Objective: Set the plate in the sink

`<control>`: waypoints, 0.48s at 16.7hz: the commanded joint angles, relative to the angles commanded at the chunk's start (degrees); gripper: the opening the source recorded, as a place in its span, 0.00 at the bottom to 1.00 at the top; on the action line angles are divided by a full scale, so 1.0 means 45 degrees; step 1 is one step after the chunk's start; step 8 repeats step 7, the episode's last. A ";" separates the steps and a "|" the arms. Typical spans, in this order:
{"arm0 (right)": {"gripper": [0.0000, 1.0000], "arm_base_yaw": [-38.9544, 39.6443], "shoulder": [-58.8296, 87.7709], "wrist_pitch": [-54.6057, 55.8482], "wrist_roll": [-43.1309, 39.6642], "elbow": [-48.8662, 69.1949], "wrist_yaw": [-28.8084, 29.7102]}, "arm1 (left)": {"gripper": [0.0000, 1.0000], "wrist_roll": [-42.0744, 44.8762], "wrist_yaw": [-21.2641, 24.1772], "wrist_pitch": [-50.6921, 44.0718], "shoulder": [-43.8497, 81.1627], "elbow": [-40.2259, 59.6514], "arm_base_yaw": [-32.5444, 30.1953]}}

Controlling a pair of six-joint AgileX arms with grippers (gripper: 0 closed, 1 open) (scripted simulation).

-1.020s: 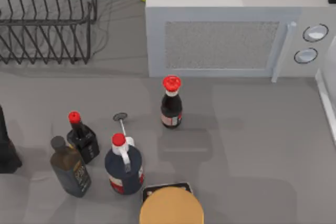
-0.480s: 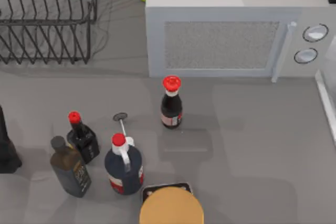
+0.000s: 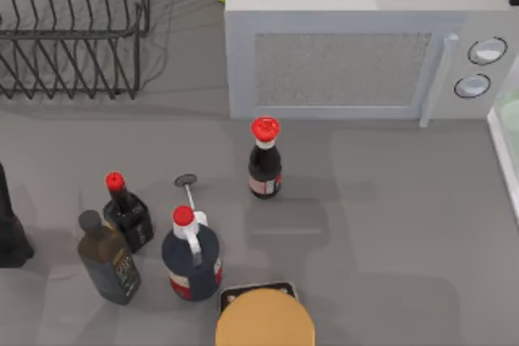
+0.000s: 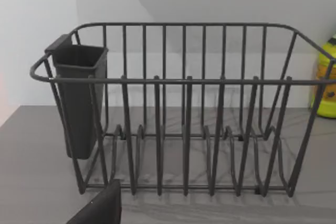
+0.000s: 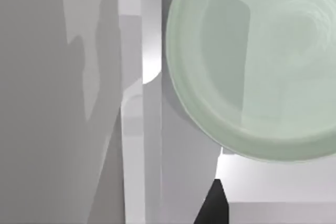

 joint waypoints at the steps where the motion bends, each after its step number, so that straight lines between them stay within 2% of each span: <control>1: 0.98 0.0000 0.0000 0.0000 0.0000 0.0000 0.0000 | 1.00 0.0000 0.0000 0.0000 0.0000 0.0000 0.0000; 8: 1.00 0.0000 0.0000 0.0000 0.0000 0.0000 0.0000 | 1.00 0.0000 0.0000 0.0000 0.0000 0.0000 0.0000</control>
